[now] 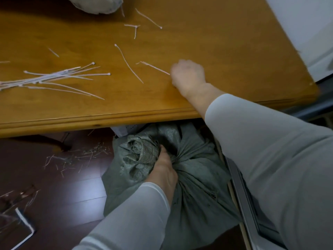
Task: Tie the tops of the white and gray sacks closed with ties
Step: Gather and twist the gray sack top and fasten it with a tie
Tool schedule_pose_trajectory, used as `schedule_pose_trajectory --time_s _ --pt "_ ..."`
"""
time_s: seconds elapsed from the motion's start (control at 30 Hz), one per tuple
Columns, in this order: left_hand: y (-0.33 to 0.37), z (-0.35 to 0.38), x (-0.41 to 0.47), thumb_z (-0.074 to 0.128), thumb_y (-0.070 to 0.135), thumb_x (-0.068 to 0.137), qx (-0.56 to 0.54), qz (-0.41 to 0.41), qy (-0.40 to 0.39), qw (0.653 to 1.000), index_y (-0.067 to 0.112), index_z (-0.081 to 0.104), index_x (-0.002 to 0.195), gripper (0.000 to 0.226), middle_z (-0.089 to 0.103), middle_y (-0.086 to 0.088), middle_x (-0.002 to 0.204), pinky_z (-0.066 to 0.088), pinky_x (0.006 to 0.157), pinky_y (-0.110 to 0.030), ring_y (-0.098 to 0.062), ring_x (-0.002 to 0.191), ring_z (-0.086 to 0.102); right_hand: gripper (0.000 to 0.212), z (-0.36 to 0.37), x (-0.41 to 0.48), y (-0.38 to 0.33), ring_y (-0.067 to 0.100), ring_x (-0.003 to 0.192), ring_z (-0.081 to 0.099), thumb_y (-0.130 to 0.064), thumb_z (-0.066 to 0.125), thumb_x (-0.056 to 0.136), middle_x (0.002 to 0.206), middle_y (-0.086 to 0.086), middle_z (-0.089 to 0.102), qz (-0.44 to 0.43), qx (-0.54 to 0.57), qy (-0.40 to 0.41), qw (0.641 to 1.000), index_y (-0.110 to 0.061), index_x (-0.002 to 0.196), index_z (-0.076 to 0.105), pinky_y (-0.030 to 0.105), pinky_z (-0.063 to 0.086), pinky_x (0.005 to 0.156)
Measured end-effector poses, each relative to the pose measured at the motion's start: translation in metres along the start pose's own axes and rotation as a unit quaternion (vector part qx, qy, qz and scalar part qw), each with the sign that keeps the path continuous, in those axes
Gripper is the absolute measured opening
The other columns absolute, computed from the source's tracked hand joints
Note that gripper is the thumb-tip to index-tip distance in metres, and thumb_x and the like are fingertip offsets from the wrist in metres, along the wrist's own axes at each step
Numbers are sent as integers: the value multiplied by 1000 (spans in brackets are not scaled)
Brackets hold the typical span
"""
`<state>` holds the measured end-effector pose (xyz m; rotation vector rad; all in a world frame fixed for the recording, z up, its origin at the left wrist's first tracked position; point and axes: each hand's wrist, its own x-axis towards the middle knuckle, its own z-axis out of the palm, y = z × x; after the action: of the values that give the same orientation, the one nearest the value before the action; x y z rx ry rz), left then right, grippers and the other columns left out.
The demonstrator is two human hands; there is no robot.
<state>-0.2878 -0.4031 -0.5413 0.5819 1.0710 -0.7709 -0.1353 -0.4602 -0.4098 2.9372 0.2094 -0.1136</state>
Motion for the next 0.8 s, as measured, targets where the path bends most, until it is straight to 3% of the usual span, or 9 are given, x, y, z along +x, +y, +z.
schedule_pose_trajectory --time_s 0.17,0.6,0.7,0.8 --pt "-7 6 -12 27 72 85 22 -11 -1 1000 14 38 141 82 41 -14 145 30 111 -49 -31 133 39 30 -3 -18 23 33 116 54 -9 45 91 125 17 56 8 -4 -41 999 -3 118 55 37 46 87" --pt "-23 12 -3 29 76 80 76 -17 -31 997 12 47 135 86 48 -15 139 34 109 -48 -31 127 47 33 -6 -32 25 37 116 53 2 41 90 126 19 54 -41 0 -51 998 1 119 55 40 46 87" --pt "-23 8 -2 35 73 81 95 -12 -31 995 9 51 131 82 53 -17 134 41 101 -48 -32 122 52 29 -5 -35 26 35 114 54 -15 52 88 123 17 56 3 63 -62 996 -2 114 58 36 46 85" --pt "-25 6 -6 49 61 84 107 -12 -14 994 4 55 125 70 59 -17 125 47 91 -47 -33 114 57 27 3 -54 37 34 98 63 -25 55 85 107 17 65 90 221 -44 970 -7 104 61 36 50 77"
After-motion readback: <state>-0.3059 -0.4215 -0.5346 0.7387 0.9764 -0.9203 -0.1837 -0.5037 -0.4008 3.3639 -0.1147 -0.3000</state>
